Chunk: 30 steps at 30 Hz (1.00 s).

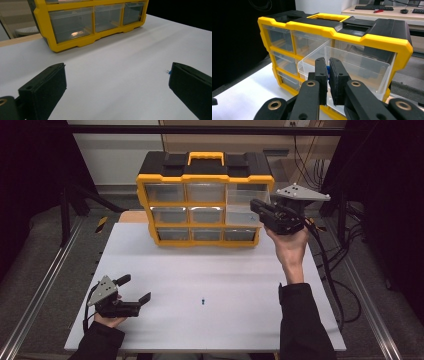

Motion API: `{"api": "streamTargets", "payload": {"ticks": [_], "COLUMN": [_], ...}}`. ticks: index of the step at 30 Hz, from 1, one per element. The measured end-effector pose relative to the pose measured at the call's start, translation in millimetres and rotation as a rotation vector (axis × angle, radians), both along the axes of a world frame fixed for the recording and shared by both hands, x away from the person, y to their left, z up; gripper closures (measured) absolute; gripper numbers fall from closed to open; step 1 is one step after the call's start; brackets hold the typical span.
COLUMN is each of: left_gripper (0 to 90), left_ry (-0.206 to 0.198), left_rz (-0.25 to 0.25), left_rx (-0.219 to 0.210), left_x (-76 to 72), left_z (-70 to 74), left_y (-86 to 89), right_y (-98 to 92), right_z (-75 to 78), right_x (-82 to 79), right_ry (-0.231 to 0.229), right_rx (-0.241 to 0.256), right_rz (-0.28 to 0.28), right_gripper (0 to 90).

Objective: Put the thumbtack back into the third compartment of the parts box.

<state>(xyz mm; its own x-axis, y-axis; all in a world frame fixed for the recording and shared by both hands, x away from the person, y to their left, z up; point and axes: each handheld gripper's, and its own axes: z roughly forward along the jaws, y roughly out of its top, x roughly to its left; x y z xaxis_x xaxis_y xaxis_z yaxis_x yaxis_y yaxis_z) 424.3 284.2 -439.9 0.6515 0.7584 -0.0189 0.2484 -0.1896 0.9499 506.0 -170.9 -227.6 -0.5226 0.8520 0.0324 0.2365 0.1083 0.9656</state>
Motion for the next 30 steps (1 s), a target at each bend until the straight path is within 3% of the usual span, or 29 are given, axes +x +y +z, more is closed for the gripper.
{"api": "streamTargets", "payload": {"ticks": [18,30], "left_gripper": [0.9,0.8], "left_ry": [-0.001,0.0], "left_rz": [0.001,0.001], "left_rx": [-0.003,-0.006], "left_x": [0.0,0.2], "left_z": [0.1,0.3], "left_y": [0.4,1.2], "right_y": [0.4,-0.5], "right_z": [4.7,0.5], "right_x": [20.8,39.0], "right_ry": [-0.002,0.029], "right_rx": [0.005,-0.018], "right_rz": [-0.039,-0.08], "right_gripper": [85.4,85.4]}}
